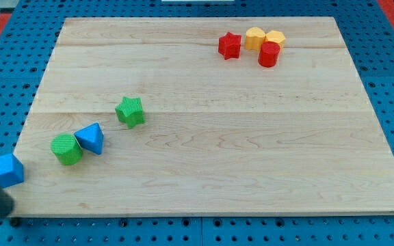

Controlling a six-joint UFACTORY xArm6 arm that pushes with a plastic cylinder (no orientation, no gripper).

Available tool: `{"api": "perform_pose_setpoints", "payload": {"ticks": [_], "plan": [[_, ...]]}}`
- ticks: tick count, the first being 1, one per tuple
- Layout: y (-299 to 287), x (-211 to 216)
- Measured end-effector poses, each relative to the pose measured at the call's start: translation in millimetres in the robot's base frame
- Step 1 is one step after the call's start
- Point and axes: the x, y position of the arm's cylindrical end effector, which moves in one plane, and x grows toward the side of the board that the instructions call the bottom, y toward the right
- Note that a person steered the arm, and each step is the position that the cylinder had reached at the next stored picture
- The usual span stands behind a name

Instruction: Push the blue cube into the green circle and blue triangle

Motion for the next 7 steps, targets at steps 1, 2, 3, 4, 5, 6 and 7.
{"api": "perform_pose_setpoints", "payload": {"ticks": [1,2,3,4,5,6,7], "plan": [[-7.7,-7.7],[-7.9,-32.6],[-4.0,-58.7],[6.5,-66.5],[21.9,-66.4],[71.6,-66.3],[69.4,-63.6]]}}
